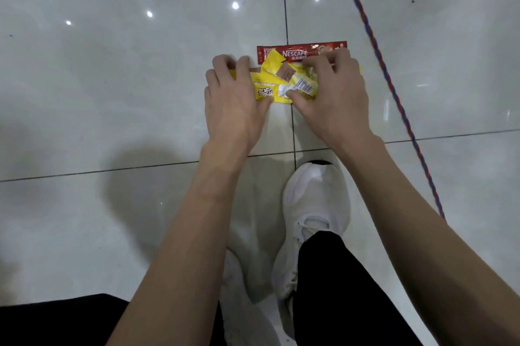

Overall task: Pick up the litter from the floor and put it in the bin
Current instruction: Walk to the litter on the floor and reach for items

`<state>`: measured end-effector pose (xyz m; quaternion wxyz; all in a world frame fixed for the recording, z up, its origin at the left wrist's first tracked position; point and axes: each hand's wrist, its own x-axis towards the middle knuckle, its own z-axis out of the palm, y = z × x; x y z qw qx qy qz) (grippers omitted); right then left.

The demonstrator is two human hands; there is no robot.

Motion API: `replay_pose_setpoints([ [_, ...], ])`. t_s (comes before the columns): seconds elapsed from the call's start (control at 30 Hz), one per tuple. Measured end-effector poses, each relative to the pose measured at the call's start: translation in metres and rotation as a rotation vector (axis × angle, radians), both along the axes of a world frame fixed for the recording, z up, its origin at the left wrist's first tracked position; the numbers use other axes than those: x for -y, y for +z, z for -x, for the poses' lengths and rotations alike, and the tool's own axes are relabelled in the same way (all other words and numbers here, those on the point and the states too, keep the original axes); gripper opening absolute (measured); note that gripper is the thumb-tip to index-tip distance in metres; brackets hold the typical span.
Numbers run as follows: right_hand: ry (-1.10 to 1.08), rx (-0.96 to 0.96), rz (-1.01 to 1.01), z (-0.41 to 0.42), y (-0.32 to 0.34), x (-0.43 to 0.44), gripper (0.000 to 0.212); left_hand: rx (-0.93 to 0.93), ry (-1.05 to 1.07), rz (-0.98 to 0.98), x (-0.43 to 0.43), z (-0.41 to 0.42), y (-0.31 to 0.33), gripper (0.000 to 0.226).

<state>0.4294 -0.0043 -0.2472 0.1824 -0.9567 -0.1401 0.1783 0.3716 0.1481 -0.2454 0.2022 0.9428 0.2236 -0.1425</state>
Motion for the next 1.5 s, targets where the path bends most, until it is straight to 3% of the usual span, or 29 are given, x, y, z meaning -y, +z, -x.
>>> replay_pose_setpoints([
  [0.33,-0.007,0.154,-0.004,0.006,-0.012,-0.003,0.029,-0.008,0.058,0.166,-0.003,0.003,0.010,0.040],
  [0.53,-0.038,0.063,-0.096,0.009,-0.005,-0.001,0.011,0.006,0.072,0.213,-0.008,0.001,0.024,0.028],
  [0.77,-0.141,0.055,-0.180,-0.004,0.049,0.003,0.012,0.070,0.097,0.301,-0.018,-0.003,0.065,0.028],
  [1.0,-0.208,0.059,-0.203,-0.017,0.230,-0.001,0.014,0.103,0.139,0.362,-0.021,0.007,0.220,0.030],
  [1.5,-0.313,0.142,-0.498,-0.003,0.728,-0.025,0.008,0.340,0.117,0.268,-0.060,0.015,0.731,0.028],
])
